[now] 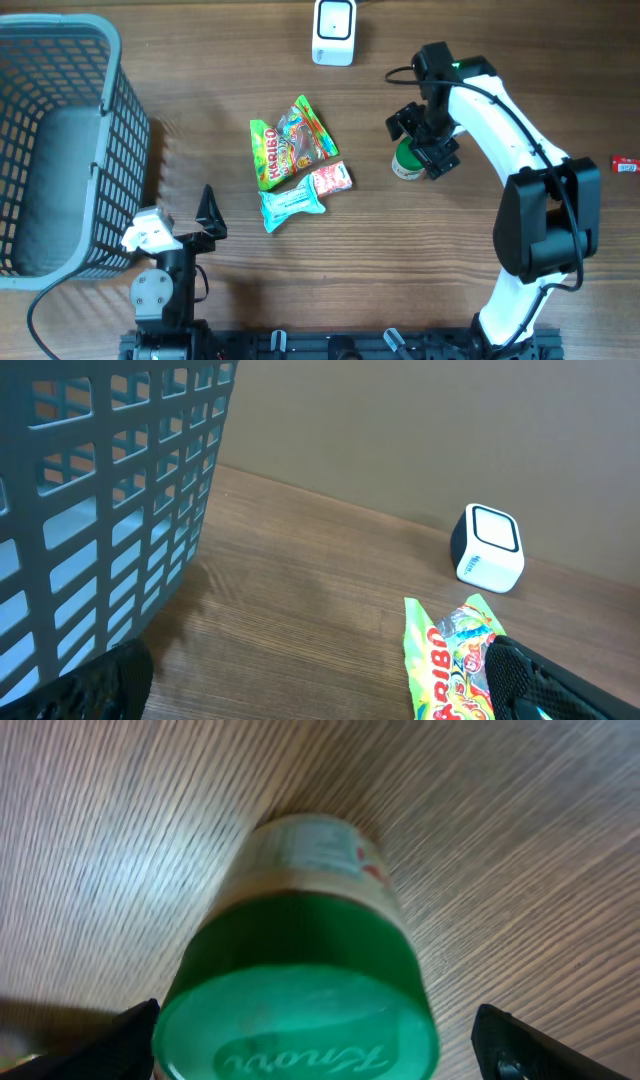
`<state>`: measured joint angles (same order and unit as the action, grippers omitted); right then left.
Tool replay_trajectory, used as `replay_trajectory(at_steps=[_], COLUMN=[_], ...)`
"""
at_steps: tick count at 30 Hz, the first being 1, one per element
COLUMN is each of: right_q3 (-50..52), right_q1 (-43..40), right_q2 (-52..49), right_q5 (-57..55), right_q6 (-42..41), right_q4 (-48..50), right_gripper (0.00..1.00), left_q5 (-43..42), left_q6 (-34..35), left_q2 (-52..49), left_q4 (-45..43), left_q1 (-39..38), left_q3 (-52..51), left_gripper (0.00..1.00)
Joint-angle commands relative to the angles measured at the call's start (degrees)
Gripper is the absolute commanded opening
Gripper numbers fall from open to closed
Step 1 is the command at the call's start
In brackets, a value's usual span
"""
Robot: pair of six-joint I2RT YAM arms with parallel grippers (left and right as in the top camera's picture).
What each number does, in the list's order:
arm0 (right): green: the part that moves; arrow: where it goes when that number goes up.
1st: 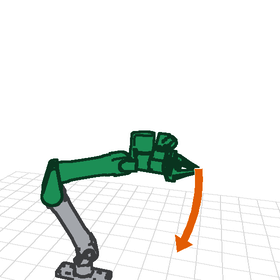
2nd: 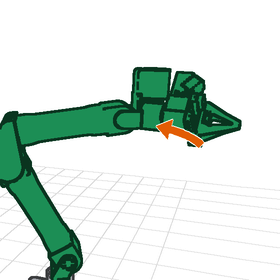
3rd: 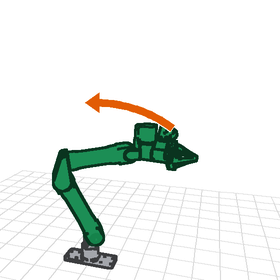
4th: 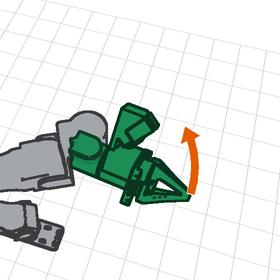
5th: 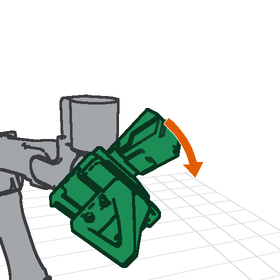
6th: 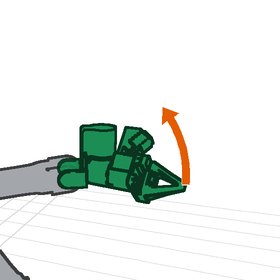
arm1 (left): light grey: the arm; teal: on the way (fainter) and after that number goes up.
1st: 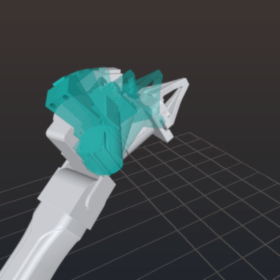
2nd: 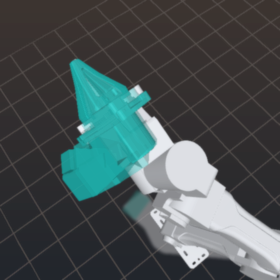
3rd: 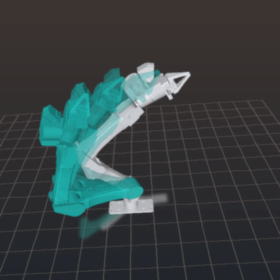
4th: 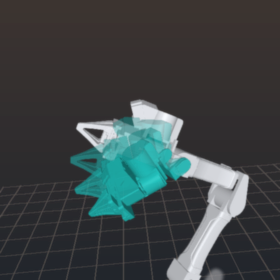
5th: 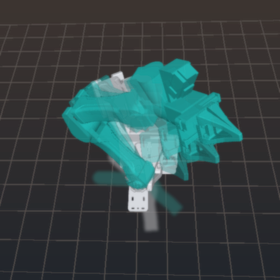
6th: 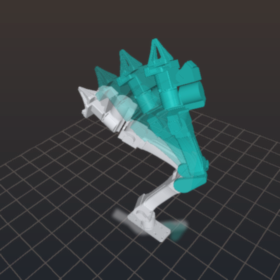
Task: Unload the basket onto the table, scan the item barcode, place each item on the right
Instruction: 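Carry the jar with the right gripper up to the scanner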
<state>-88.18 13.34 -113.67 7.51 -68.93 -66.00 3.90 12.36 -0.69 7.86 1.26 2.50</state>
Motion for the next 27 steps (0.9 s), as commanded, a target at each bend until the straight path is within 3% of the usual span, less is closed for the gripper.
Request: replay_trajectory(at_steps=[1,10,19,24,27], right_q3=[1.99,8.07,8.04,7.15,4.02], right_q1=[-0.09,-0.13,-0.13,-0.15,-0.13], right_q2=[0.61,-0.9,-0.94,-0.81,0.11], right_q5=[-2.54,0.2,-1.36,1.09,3.08], right_q6=[-5.53,-8.0,-7.37,-1.05,3.3], right_q4=[0.7,10.29,11.45,11.52,6.71], right_gripper=[1.0,0.98,0.65,0.58,0.54], left_q5=[-0.87,-0.9,-0.9,-0.9,-0.87], left_q6=[-0.11,-0.11,-0.11,-0.11,-0.11], left_q2=[0.26,0.26,0.26,0.26,0.26], left_q4=[-0.2,-0.2,-0.2,-0.2,-0.2], left_q1=[0.37,0.37,0.37,0.37,0.37], left_q3=[-0.42,-0.42,-0.42,-0.42,-0.42], left_gripper=[1.0,1.0,1.0,1.0,1.0])
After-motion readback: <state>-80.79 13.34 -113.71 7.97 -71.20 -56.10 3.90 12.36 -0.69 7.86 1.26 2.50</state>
